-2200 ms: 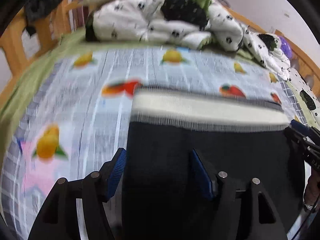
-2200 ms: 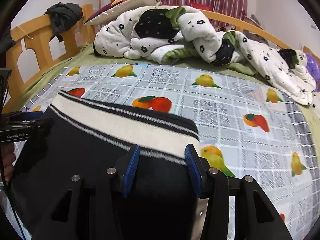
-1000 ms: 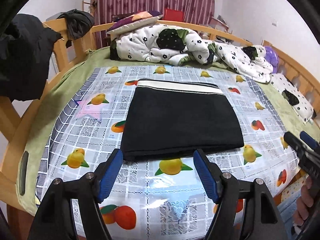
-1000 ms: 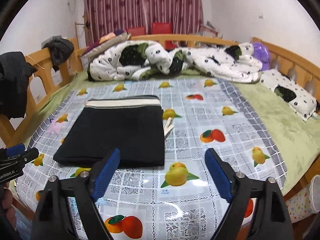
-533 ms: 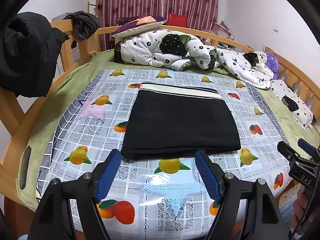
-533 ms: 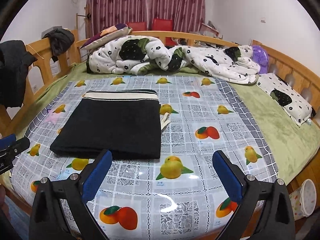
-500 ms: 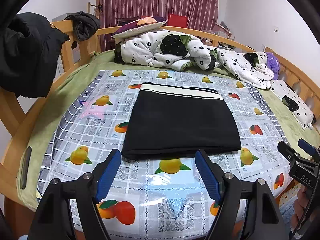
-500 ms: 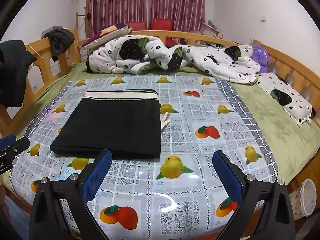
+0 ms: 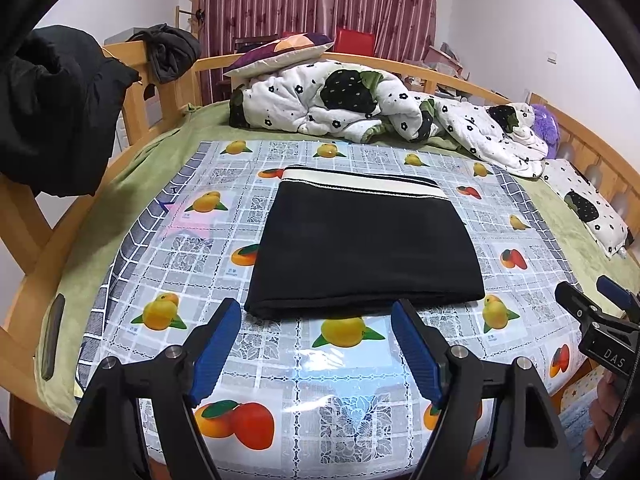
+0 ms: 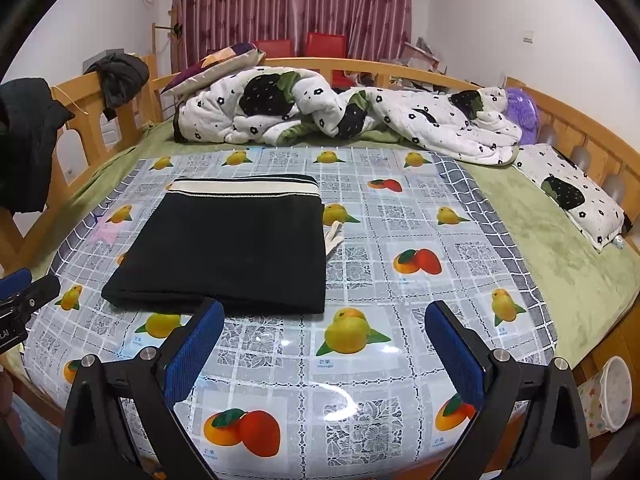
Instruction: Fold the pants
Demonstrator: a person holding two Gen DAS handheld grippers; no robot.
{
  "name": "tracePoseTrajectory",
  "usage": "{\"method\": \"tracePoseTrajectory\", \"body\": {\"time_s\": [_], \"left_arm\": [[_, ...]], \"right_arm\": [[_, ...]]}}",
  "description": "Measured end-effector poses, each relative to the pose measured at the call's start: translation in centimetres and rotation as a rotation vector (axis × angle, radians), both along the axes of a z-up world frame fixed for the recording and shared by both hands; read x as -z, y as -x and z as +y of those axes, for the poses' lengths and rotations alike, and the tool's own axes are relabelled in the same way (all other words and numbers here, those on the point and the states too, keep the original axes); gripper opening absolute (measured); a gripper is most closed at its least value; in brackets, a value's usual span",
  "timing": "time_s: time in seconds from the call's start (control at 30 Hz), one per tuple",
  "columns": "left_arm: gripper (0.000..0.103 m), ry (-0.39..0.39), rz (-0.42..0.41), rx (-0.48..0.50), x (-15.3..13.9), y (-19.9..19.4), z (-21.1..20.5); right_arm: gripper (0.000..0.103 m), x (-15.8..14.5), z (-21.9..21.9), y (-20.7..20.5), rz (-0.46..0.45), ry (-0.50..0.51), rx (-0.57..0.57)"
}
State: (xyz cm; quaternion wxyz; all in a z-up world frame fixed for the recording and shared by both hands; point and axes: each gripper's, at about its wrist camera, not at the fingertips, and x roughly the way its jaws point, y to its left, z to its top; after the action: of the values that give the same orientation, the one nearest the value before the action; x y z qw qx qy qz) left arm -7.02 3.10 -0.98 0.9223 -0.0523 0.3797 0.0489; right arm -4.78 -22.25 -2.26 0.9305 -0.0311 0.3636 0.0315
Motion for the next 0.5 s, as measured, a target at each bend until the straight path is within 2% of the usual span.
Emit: {"method": "tracePoseTrajectory", "body": {"time_s": [0.5], "left_arm": [[0.077, -0.003, -0.001, -0.007, 0.28, -0.27, 0.12]], "right_arm": [[0.099, -0.04, 0.10, 0.11, -0.009, 0.006, -0.003]]}}
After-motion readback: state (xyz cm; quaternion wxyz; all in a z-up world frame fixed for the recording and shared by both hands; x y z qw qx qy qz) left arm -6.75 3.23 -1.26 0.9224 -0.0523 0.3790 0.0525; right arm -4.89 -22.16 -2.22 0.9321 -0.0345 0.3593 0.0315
